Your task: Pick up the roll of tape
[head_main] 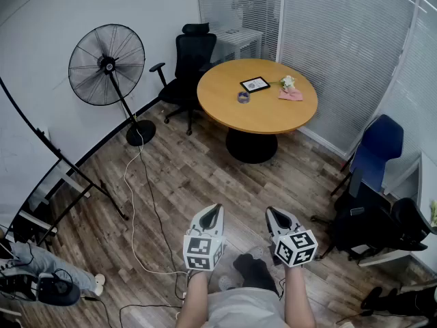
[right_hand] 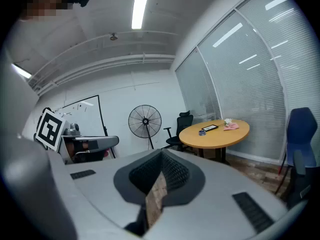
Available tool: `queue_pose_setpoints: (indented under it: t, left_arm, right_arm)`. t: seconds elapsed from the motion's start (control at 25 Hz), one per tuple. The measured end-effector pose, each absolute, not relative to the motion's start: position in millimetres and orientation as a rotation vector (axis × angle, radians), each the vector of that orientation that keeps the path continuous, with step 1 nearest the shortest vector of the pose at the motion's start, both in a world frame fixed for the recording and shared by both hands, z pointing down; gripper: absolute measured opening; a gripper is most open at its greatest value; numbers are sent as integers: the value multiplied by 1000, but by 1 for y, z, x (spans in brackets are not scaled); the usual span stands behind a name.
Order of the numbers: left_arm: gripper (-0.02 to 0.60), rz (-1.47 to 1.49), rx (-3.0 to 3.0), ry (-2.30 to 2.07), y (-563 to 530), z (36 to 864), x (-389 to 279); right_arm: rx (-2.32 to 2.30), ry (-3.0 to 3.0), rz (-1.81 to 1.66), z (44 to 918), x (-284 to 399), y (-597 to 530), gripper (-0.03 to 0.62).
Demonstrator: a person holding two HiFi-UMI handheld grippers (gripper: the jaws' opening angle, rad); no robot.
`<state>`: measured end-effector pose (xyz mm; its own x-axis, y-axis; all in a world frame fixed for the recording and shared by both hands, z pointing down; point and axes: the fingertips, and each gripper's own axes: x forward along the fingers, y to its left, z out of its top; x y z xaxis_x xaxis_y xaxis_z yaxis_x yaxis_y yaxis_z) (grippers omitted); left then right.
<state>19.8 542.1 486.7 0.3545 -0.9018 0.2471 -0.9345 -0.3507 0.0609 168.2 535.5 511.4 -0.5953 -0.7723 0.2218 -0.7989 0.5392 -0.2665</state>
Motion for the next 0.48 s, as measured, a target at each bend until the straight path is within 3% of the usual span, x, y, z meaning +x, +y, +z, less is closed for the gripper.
queue_pose_setpoints:
  t: [0.48]
  left_arm:
    - [9,206,2320,-1660,491,512,42]
  right_arm:
    - [1340,-2664,548,526,203,482,-3]
